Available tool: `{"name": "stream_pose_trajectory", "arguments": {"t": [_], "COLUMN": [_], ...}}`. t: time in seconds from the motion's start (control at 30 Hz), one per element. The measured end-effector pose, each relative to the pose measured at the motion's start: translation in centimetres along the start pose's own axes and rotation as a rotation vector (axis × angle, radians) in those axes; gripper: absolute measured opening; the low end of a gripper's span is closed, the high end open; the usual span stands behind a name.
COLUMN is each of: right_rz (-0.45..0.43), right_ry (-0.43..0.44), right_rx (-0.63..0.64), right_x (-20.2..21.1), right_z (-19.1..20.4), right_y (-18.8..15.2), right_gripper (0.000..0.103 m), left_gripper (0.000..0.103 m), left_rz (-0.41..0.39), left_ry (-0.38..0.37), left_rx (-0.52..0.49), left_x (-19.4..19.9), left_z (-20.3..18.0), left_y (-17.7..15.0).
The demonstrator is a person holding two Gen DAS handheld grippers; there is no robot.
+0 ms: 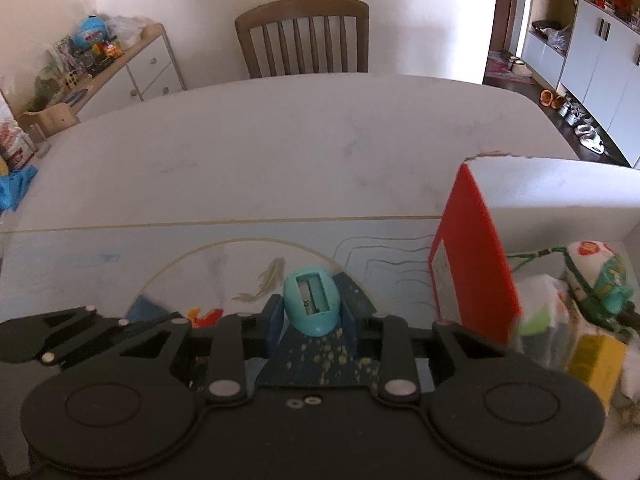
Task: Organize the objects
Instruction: 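Carry the fish toy and teal sharpener over the box with both tools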
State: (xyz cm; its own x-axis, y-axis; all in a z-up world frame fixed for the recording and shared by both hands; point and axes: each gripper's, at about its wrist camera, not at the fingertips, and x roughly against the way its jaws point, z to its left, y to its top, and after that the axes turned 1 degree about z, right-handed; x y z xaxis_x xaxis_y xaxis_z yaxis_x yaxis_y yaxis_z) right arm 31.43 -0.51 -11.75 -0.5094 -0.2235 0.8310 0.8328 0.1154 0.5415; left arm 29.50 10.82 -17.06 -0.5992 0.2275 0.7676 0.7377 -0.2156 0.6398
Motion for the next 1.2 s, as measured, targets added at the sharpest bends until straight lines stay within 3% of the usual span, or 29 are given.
{"name": "stream_pose_trajectory", "arguments": {"t": [0.3,0.7,1.2], "right_rz": [-0.029,-0.117,-0.189], "right_ry": [0.029,0.063,0.048], "right_rx": [0.005,-0.022,-0.033], "right_x": [5.2,11.1,15.5], "right_z": [-0.6,-3.9,-11.9], "right_y": [-1.5,-3.0,-4.5], "right_gripper": [0.029,0.029,0.029], "left_gripper": [0.039,0.039,0.039], "left_rz": [0.028,-0.007,-0.091], "left_ry": [0.027,0.022,-0.013], "left_rx": [-0.024,-0.017,-0.075], "left_x": [2.9,7.9,10.8], "left_z": [-1.8,-5.0,-13.4], "left_y": [0.8,3.3,7.5]}}
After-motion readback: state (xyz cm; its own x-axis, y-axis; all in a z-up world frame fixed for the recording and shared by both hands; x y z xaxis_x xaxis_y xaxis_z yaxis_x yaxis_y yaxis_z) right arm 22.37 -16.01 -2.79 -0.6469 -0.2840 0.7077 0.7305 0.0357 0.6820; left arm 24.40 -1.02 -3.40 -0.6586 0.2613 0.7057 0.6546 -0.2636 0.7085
